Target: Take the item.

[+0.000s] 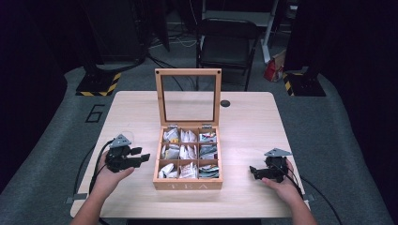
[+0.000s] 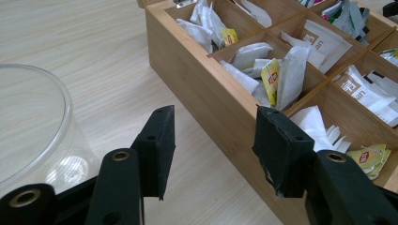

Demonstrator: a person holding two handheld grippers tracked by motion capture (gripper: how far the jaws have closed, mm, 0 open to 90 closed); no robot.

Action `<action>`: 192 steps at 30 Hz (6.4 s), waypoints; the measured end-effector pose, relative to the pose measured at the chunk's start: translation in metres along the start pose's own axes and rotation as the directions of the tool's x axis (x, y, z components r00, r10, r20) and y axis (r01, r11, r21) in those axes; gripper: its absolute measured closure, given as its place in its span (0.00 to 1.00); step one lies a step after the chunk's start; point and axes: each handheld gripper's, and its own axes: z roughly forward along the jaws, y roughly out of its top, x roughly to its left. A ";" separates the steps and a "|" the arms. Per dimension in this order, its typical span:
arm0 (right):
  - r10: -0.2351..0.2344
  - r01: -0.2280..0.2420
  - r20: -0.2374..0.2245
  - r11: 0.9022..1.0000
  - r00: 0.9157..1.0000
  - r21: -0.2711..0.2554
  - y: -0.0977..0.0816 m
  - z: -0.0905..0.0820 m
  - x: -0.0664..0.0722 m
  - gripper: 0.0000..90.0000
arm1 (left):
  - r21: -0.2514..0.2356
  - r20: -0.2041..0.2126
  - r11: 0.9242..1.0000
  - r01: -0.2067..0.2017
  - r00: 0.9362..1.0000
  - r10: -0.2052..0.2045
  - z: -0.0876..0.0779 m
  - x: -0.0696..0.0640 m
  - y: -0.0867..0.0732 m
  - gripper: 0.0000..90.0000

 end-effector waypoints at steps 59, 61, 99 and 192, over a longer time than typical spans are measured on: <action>0.008 -0.008 0.002 1.000 1.000 0.001 0.000 0.000 0.001 0.00 | 0.017 0.077 0.996 -0.093 0.993 0.091 0.031 -0.033 0.056 0.66; 0.006 -0.006 0.002 1.000 1.000 0.001 0.000 0.000 0.001 0.00 | 0.018 0.086 0.995 -0.099 0.992 0.097 0.031 -0.033 0.056 0.67; 0.006 -0.006 0.002 1.000 1.000 0.001 0.000 0.000 0.001 0.00 | 0.075 0.160 0.985 -0.157 0.977 0.144 0.063 -0.047 0.050 0.88; 0.005 -0.005 0.002 1.000 1.000 0.001 0.000 0.000 0.000 0.00 | -0.114 -0.018 0.987 -0.110 0.994 0.108 -0.048 -0.001 0.095 0.98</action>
